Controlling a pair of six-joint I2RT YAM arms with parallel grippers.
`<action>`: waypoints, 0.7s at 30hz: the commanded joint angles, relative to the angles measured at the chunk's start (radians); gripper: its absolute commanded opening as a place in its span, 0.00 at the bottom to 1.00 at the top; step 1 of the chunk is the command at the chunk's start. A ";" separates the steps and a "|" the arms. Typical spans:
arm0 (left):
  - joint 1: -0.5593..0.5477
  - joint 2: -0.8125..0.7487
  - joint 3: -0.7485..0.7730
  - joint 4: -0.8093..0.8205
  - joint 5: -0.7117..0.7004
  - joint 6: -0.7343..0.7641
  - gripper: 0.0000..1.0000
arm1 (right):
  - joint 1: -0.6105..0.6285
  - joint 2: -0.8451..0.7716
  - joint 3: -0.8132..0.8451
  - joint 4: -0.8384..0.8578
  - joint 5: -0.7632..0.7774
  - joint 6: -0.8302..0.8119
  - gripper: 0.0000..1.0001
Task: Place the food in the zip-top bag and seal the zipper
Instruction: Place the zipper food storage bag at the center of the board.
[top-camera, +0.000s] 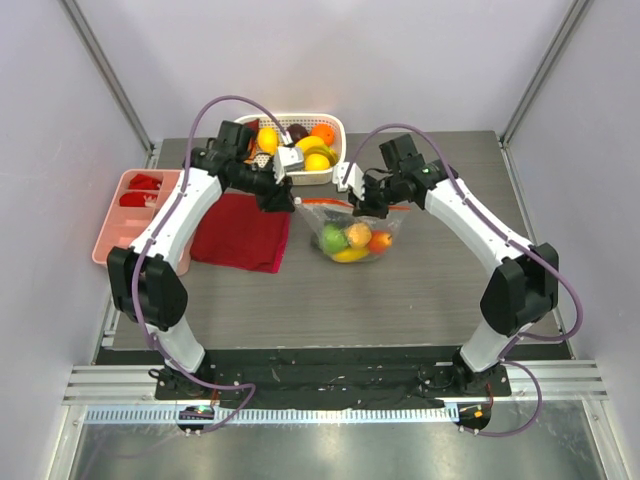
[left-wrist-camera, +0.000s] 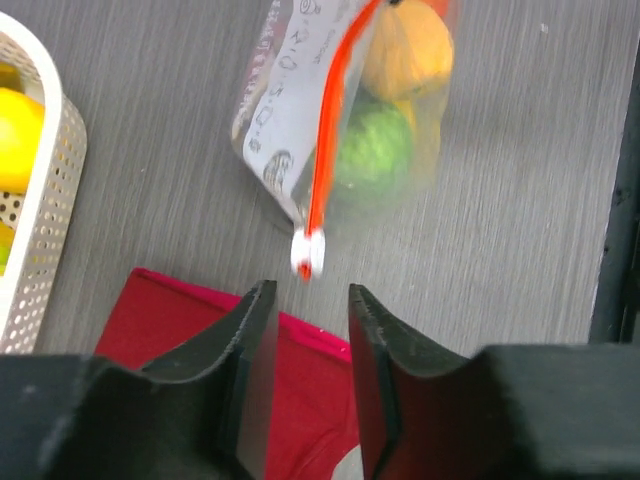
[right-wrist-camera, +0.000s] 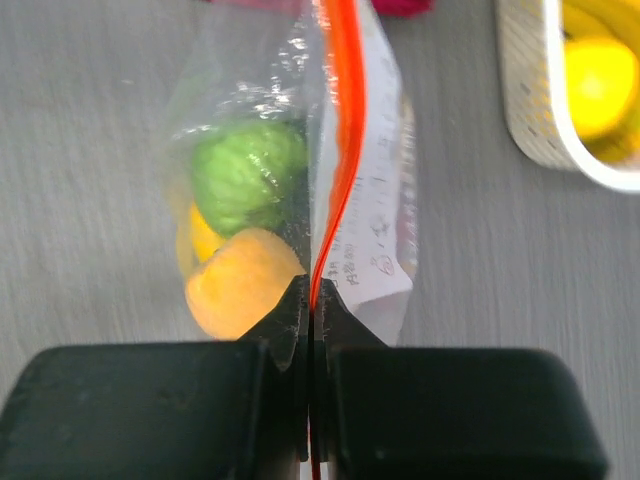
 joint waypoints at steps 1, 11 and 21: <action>0.018 -0.034 0.002 0.128 0.046 -0.145 0.44 | -0.106 -0.028 0.098 0.027 0.050 0.053 0.01; 0.051 -0.019 0.003 0.312 0.020 -0.347 0.95 | -0.233 0.067 0.270 0.110 0.101 0.061 0.01; 0.074 -0.003 0.006 0.327 -0.035 -0.458 1.00 | -0.161 0.007 -0.051 0.139 0.067 -0.126 0.01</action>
